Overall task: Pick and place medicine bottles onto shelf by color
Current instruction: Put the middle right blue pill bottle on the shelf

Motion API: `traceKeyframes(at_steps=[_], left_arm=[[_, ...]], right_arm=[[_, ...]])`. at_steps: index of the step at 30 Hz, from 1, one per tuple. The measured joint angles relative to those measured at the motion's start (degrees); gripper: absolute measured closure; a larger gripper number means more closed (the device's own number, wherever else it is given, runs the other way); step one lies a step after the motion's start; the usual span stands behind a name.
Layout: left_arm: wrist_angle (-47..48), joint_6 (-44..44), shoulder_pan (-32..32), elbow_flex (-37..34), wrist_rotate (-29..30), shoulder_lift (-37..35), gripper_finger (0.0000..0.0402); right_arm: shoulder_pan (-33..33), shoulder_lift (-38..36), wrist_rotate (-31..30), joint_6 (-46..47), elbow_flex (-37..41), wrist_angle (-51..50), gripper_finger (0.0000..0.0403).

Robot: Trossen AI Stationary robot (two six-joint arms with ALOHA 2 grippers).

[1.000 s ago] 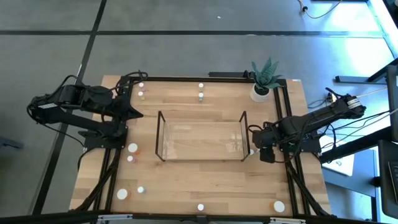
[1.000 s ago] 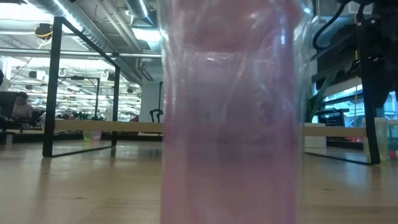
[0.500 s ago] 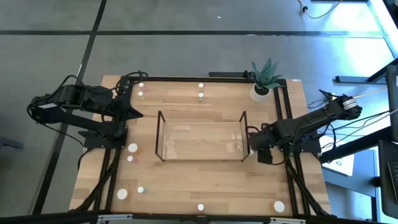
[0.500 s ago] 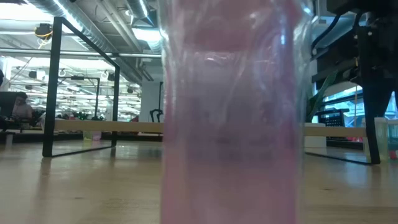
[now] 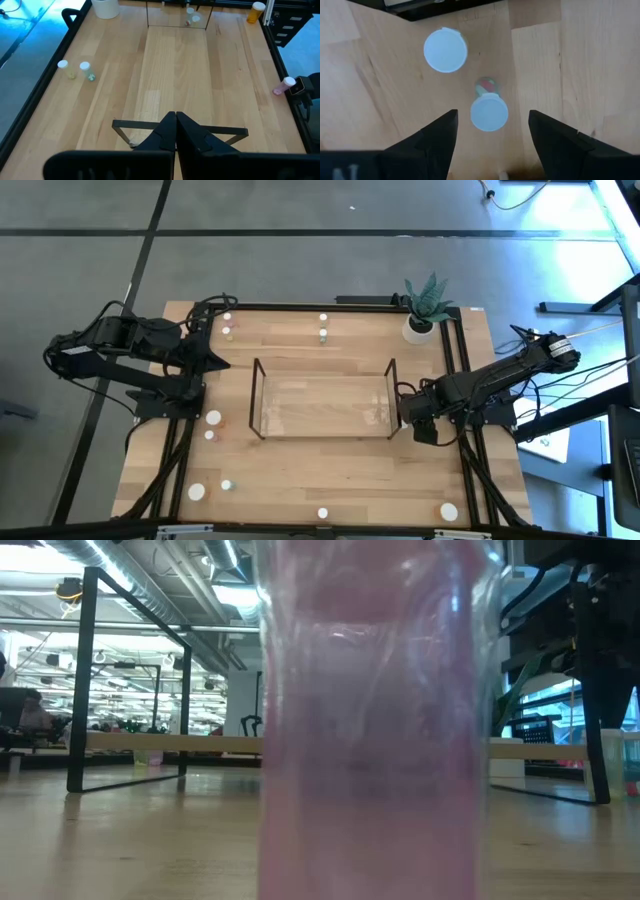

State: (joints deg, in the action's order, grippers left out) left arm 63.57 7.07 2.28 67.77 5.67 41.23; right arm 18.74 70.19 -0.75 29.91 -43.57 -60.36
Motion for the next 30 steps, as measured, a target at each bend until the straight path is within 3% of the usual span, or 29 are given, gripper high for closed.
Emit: traceKeyframes(at_steps=[20,30], left_arm=[[0.0,0.0,0.0,0.0,0.0,0.0,0.0401],[0.0,-0.1,0.0,0.0,0.0,0.0,0.0401]], right_arm=[[1.5,-0.8,-2.5,3.1,-3.4,0.4,0.0157],[5.5,-4.2,-5.1,13.5,-4.3,-4.2,0.0157]])
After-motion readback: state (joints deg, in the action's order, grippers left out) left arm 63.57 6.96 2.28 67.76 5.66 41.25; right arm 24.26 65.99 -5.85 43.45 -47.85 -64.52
